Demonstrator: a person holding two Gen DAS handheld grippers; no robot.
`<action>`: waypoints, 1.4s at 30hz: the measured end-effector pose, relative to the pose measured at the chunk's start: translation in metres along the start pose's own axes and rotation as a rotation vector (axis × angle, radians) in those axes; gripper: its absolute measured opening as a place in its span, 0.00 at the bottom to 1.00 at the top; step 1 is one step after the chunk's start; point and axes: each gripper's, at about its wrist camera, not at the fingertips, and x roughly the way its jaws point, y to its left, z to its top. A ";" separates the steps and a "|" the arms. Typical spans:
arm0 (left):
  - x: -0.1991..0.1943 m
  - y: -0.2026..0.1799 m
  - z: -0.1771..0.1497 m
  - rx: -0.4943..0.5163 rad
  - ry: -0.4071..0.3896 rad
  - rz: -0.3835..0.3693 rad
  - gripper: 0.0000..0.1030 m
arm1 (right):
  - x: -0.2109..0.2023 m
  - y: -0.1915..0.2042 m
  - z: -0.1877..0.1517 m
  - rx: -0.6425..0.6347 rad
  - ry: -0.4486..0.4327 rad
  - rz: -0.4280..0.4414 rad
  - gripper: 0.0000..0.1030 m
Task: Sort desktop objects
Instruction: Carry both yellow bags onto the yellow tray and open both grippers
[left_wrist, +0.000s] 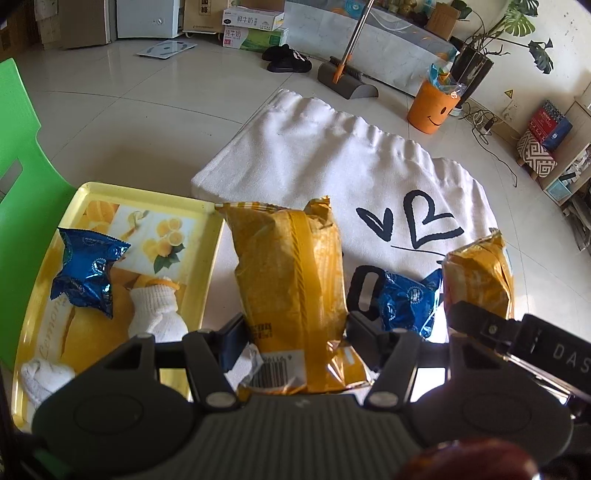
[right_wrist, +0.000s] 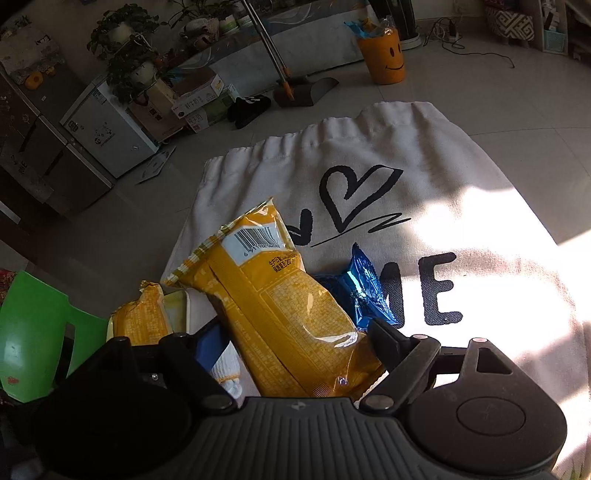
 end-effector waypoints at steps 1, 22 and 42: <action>-0.002 0.006 0.003 -0.013 -0.008 0.003 0.58 | 0.001 0.006 -0.001 0.000 0.001 0.013 0.80; 0.006 0.137 0.021 -0.383 0.006 0.175 0.58 | 0.065 0.098 -0.022 -0.058 0.068 0.223 0.80; 0.005 0.176 0.014 -0.510 0.026 0.288 0.80 | 0.140 0.166 -0.034 -0.103 0.070 0.409 0.86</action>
